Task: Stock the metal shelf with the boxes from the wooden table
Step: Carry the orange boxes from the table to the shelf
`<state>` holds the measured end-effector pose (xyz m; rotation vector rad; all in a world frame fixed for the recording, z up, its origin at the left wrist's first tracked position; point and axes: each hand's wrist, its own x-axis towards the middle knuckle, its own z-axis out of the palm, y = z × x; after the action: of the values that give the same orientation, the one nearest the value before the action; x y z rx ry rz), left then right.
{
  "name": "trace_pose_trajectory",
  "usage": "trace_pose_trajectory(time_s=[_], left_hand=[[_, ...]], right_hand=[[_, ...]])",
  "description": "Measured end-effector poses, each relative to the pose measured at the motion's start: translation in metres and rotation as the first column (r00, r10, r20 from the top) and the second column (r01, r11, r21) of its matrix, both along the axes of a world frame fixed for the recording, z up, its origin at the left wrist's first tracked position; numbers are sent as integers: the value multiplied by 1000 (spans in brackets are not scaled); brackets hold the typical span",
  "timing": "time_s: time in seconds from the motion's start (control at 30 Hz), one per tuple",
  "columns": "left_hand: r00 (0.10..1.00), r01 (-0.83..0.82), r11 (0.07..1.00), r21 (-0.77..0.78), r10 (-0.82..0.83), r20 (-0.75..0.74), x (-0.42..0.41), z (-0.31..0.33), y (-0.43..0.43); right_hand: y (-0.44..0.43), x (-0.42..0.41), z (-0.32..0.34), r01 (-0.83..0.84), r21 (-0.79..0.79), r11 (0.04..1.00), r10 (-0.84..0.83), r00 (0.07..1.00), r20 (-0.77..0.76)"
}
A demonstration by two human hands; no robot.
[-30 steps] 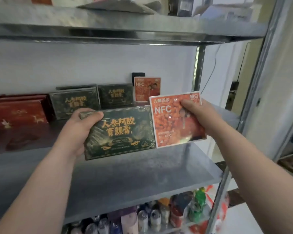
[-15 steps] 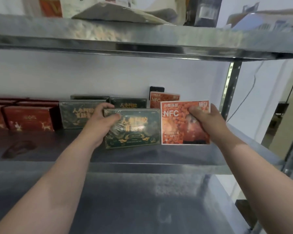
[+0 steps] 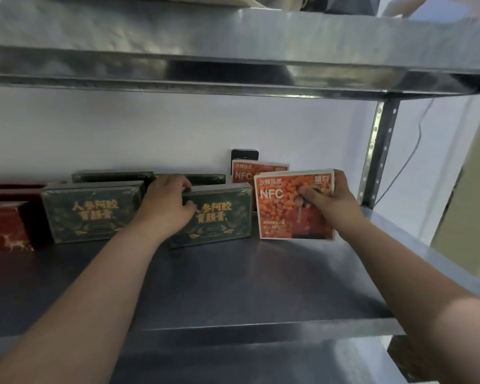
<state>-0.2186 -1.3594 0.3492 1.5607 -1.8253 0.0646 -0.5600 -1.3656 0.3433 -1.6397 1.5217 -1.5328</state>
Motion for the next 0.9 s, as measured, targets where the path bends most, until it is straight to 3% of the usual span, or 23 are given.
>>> trace_pose_trajectory(time_s=[0.13,0.2,0.37,0.6,0.9], left_hand=[[884,-40,999,-13,42,465,-35,7,-2],[821,-101,995,-24,97,563,-48,7,-5],[836,-122,988,-92,152,528,-45,-5,-16],[841,-84,966,-246,201,502,-36,-26,-25],[866,-93,955,-283,218,450,-32,-35,-28]], right_hand=[[-22,-13,10,-28,37,999,35,980,-198],[-30,-19,12,-78,54,995,89,964,-252],[-49,-25,10,-150,1,989,138,906,-399],[-72,-14,13,-178,-137,974,72,827,-558],[-89,-7,30,-253,-104,962,135,771,-622]])
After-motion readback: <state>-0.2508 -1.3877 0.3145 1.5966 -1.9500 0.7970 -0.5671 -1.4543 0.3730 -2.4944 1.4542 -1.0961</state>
